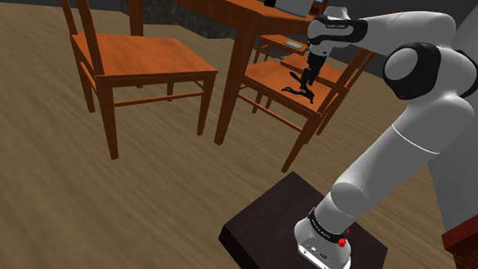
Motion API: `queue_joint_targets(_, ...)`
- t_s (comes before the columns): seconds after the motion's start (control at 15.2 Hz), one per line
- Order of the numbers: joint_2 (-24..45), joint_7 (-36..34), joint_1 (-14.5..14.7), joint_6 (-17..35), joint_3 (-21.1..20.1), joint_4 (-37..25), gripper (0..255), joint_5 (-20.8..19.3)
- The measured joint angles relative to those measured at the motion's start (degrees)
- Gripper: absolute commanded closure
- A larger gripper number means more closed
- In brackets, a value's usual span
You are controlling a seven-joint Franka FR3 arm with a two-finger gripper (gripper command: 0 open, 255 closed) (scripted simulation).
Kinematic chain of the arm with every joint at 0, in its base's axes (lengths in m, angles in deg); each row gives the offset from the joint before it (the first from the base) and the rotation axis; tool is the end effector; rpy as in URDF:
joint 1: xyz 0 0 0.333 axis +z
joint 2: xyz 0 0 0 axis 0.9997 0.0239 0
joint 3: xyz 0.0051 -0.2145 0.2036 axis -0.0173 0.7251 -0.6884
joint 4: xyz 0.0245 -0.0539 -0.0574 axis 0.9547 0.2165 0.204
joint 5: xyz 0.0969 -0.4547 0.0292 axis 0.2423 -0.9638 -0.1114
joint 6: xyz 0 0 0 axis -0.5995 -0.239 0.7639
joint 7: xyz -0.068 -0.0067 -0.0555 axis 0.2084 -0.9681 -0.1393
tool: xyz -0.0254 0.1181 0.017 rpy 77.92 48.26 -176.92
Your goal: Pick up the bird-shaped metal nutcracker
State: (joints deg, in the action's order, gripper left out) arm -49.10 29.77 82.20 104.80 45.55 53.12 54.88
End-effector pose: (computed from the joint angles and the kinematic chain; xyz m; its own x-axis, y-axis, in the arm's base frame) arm 0.4986 -0.3771 0.4955 0.9945 0.0852 -0.0614 0.0900 -0.9928 0.0796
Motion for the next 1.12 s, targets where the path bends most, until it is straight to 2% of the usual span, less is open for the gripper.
queue_joint_targets(0.2, 0.17, -0.16, -0.04, 2.19, 0.06, 2.05, 0, 0.02)
queue_joint_targets(0.26, 0.22, -0.17, -0.05, 2.43, 0.07, 2.24, 255, 0.03)
queue_joint_targets(0.92, 0.22, -0.17, -0.04, 2.68, 0.05, 2.41, 255, 0.06)
queue_joint_targets(1.12, 0.12, -0.08, -0.01, 0.98, 0.01, 0.83, 255, 0.04)
